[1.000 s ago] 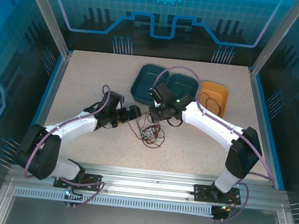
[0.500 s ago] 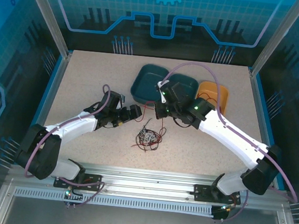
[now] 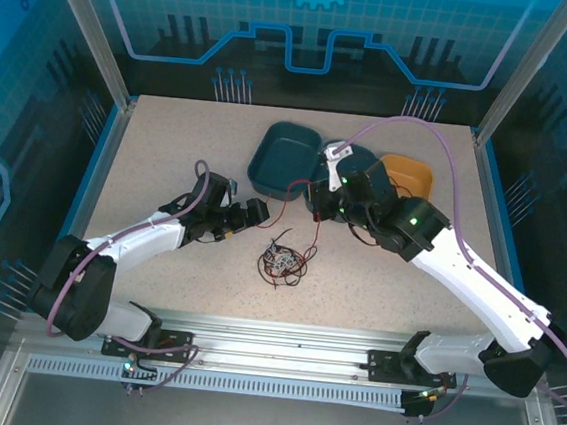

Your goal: Untangle the cables

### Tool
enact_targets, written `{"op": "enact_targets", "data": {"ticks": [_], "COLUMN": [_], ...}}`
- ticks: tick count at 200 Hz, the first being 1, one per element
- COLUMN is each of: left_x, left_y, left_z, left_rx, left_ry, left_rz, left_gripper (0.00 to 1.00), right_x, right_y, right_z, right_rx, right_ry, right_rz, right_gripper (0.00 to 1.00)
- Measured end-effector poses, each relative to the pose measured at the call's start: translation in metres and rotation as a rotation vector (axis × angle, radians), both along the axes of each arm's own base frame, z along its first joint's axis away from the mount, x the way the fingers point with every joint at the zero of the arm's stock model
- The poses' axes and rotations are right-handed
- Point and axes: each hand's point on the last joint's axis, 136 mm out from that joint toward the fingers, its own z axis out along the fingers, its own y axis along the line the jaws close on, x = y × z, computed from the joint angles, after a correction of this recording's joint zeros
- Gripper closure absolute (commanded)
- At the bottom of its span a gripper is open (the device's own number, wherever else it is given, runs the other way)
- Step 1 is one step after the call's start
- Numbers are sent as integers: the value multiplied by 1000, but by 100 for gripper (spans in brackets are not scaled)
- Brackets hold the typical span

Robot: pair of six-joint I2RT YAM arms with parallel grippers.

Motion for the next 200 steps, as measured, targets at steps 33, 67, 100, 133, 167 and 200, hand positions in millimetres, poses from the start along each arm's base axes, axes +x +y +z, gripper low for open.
{"op": "enact_targets", "data": {"ticks": [33,67,100,133,167,200], "left_x": [0,0,0,0,-1,-2], "left_y": [0,0,0,1,1,2], "left_z": [0,0,0,-1,-1,-2], "left_rx": [0,1,2,4,6,11], "left_ry": [0,1,1,2,6,8], "left_rz": [0,0,0,3,2,-2], "left_gripper": [1,1,1,1,1,1], "right_x": [-3,-11,-12,-10,-1,17], "right_y": [-16,-27,-42,-61,-96,-149], "right_z": [23,44,64,86,103,108], "right_rx": [3,28,30,11,-30,-84], "right_ry": [-64,-112,-154,-204,-255,-280], "right_rz": [-29,-33,-63,-115,-235,-410], "right_gripper": [100,100,100,100,100,100]}}
